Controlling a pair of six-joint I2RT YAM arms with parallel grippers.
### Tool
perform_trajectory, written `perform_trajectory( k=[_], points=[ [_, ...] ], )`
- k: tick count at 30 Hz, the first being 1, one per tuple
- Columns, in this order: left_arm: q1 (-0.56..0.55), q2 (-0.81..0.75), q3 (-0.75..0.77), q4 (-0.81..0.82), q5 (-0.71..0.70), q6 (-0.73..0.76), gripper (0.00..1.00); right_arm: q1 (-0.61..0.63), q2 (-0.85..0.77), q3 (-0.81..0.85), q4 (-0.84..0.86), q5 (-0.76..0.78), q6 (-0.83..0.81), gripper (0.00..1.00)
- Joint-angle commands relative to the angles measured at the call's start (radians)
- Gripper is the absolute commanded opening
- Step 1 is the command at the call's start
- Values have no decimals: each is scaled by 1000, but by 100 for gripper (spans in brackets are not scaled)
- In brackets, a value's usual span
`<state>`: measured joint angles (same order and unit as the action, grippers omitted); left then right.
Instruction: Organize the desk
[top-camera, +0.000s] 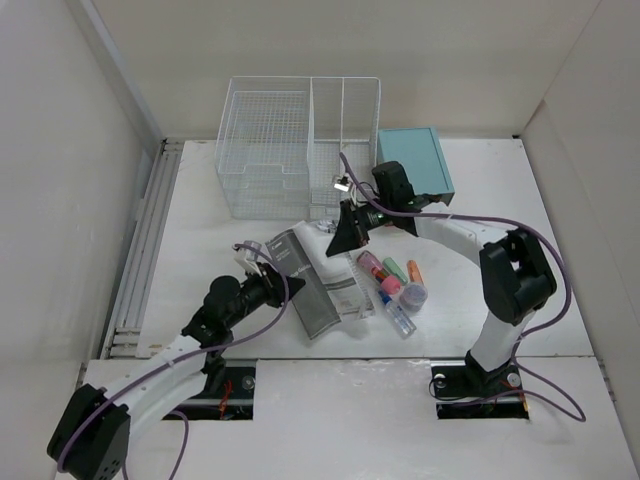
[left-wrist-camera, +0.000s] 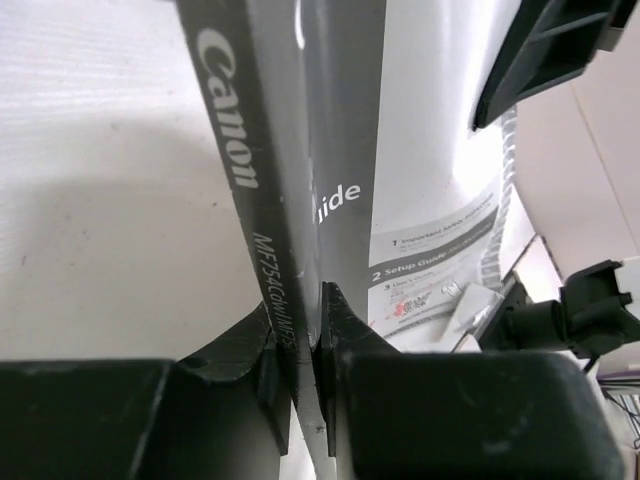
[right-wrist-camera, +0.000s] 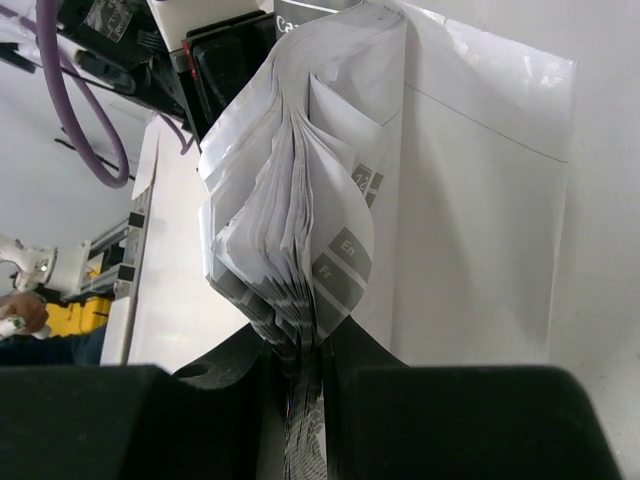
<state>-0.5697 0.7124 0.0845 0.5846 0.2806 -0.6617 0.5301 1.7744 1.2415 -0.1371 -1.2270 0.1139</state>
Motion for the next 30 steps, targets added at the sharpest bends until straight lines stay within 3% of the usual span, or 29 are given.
perform_trajectory(
  k=[1,4,7,11,12,13,15,21,26,30],
  points=[
    [-21,-59,38,189,167,16,0,33,-61,16,74,-62,-34,0],
    [-21,-94,61,179,181,16,0,33,-81,16,74,-52,-34,0],
    [-21,-125,103,137,181,16,0,22,-99,16,65,-43,-34,12],
    [-58,-148,207,17,134,56,0,-1,-128,48,31,-34,-71,57],
    [-73,-148,272,-20,112,71,0,-19,-128,65,-57,6,-103,69],
    [-97,-148,309,-96,89,89,0,-19,-138,94,-141,35,-235,83],
    [-137,-148,418,-199,17,148,0,-41,-148,240,-371,186,-397,92],
    [-179,-41,676,-339,-139,273,0,-140,-330,242,-335,518,-398,100],
    [-179,129,872,-339,-257,362,0,-240,-524,159,-156,977,-373,100],
    [-188,326,986,-263,-377,431,0,-300,-647,66,-76,1106,-339,100]
  ],
)
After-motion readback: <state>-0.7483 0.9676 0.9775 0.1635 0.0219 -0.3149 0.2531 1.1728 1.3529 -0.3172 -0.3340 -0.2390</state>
